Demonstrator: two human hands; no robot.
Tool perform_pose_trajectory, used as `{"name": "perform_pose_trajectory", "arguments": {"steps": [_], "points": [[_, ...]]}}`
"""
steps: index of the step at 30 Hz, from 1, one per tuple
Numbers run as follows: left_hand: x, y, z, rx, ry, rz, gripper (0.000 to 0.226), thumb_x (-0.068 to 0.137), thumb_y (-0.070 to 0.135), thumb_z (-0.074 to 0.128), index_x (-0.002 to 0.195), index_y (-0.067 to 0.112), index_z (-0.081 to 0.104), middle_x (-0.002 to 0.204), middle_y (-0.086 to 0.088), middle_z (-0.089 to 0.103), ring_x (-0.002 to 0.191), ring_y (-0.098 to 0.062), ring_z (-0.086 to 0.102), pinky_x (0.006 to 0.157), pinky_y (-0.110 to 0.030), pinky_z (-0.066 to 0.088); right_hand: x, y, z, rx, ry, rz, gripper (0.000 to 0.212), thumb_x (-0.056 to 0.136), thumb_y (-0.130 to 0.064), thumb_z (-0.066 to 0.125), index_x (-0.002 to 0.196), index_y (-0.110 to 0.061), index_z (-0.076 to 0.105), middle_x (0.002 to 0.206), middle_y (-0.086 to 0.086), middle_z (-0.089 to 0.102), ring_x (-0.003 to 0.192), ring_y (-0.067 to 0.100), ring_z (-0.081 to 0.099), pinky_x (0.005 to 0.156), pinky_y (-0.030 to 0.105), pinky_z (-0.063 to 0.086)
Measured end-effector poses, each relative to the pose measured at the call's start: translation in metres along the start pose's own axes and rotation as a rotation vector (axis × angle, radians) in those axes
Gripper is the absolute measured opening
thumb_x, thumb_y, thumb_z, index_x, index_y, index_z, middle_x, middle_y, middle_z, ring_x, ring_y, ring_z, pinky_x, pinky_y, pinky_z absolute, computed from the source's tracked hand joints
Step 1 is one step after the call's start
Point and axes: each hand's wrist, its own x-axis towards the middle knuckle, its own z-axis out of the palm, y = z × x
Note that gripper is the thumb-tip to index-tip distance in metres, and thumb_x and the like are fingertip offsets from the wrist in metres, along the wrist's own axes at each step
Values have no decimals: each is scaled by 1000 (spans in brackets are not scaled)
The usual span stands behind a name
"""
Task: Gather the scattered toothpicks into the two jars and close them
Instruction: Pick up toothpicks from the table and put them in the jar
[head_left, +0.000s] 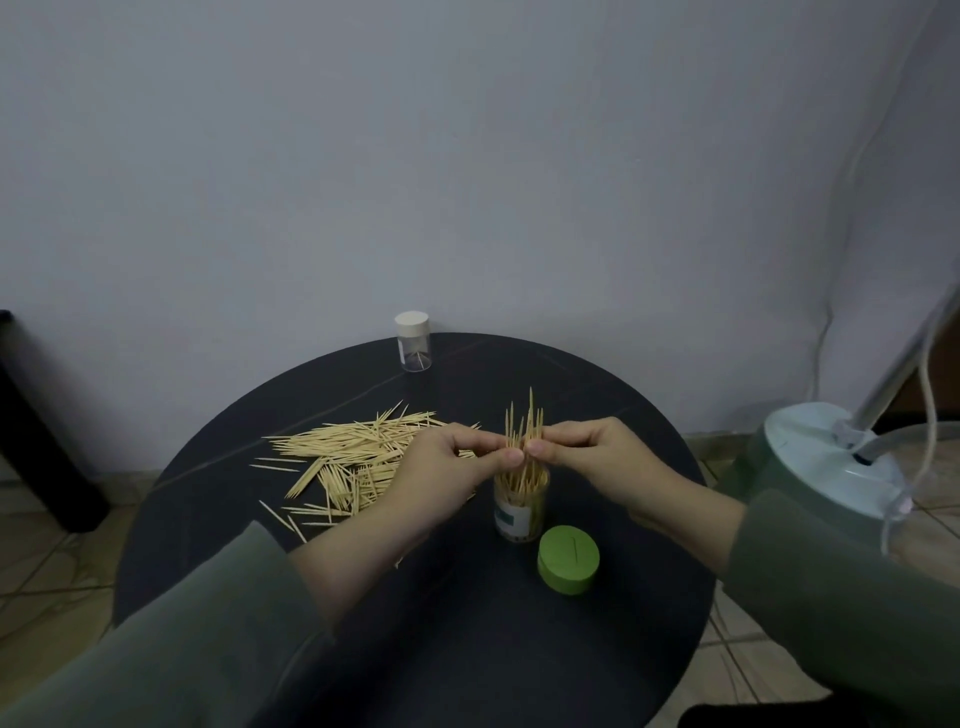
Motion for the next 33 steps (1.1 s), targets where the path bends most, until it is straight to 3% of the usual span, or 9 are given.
{"name": "perform_pose_trajectory", "arguments": {"steps": [5,10,12,20,23,25,28,31,33], "points": [[4,-1,-6,105,-96,-10,16,75,26,79,90,22,78,91,8,75,95,-8,67,94,-37,51,-1,3,-3,-102,-43,-14,19,85,-23,69,104,-22,74,97,-9,74,98,0,65,81,15,50],[7,6,-17,237,-156,80,21,76,33,78,97,30,74,74,16,65,55,4,50,60,-17,42,0,-3,-10,-250,-58,-72,21,83,-24,72,104,-24,73,96,-9,71,92,-1,65,76,15,51],[8,6,-20,284,-133,112,26,76,35,77,101,34,71,76,16,62,53,2,42,55,-16,39,1,-3,-14,-287,-60,-82,21,82,-26,73,103,-27,73,95,-9,73,93,1,65,81,20,52],[6,6,-31,667,-267,383,40,92,28,62,130,38,52,122,29,51,101,22,42,78,-6,33,4,0,-25,-452,-115,-131,27,88,-33,66,115,-37,66,98,-7,71,96,16,64,90,40,53],[7,2,-35,700,-287,431,47,90,31,65,133,40,49,131,25,50,114,16,39,97,-18,34,5,1,-29,-507,-101,-130,26,89,-35,65,113,-43,64,93,-9,69,90,17,62,82,37,53],[7,1,-32,696,-261,439,50,86,48,64,133,38,51,130,21,53,117,9,43,96,-20,37,5,0,-34,-584,-128,-110,28,87,-38,66,115,-40,65,90,-15,64,85,8,58,73,27,46],[7,-1,-24,662,-218,394,66,74,68,54,133,38,51,125,19,57,111,4,49,90,-23,44,5,-1,-41,-797,-214,-62,24,84,-43,68,108,-46,64,94,-22,61,87,-3,53,78,22,39],[3,-2,-17,669,-198,381,74,70,73,52,138,43,44,127,20,54,112,1,46,93,-28,45,5,-3,-40,-894,-299,9,19,83,-40,71,99,-46,64,96,-20,62,91,-3,55,83,22,42],[0,-2,-14,691,-234,422,73,75,69,55,141,47,36,120,33,44,113,3,41,93,-22,42,5,-1,-34,-962,-351,-1,20,84,-38,71,103,-41,67,96,-20,61,89,-2,53,84,22,40]]}}
